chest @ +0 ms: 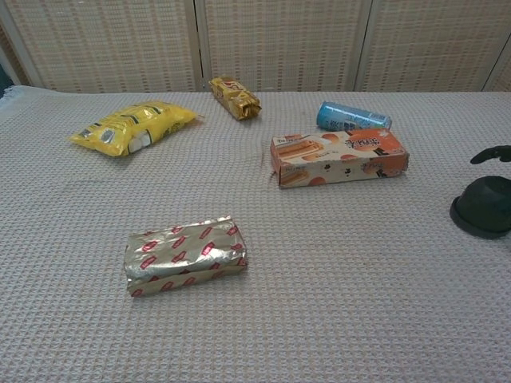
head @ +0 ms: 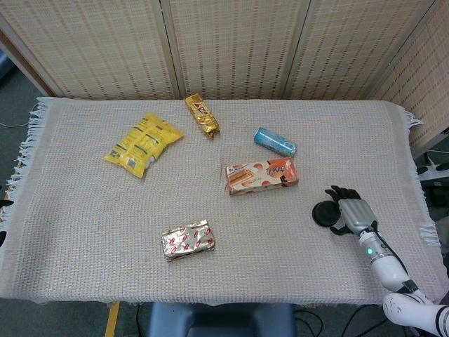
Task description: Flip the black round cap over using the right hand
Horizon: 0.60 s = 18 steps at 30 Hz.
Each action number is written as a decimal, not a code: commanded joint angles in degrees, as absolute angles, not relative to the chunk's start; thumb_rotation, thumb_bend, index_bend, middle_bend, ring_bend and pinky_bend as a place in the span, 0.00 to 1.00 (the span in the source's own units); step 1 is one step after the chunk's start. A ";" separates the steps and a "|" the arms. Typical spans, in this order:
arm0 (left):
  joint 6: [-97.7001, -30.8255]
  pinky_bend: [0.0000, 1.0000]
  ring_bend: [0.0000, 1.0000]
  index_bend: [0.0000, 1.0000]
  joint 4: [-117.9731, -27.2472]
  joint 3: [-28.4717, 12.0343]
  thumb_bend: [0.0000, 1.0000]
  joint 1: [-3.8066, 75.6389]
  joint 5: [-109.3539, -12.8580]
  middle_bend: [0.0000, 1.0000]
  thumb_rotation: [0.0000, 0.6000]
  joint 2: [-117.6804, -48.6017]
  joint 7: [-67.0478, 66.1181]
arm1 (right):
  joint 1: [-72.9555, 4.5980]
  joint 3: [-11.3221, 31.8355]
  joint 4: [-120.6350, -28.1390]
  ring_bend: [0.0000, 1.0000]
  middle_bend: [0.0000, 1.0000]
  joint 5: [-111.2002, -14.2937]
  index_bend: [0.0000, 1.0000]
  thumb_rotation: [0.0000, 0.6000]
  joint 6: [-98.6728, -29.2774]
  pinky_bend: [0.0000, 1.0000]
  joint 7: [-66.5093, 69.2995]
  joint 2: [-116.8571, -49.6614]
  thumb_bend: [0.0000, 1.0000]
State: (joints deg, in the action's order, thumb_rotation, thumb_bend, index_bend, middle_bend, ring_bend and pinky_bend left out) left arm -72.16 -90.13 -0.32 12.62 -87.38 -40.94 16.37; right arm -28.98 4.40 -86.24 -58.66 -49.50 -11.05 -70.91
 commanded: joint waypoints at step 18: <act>-72.00 0.25 0.00 0.21 -90.22 -0.28 0.45 12.65 -87.32 0.00 1.00 -40.96 16.07 | -28.27 4.48 -83.52 0.00 0.00 -63.81 0.32 1.00 -51.59 0.10 -7.53 -72.39 0.24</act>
State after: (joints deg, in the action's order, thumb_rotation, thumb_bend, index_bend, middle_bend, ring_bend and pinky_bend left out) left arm -72.00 -90.22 -0.29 12.65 -87.32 -40.96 16.08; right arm -28.48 4.47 -83.86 -63.22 -51.10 -7.97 -72.15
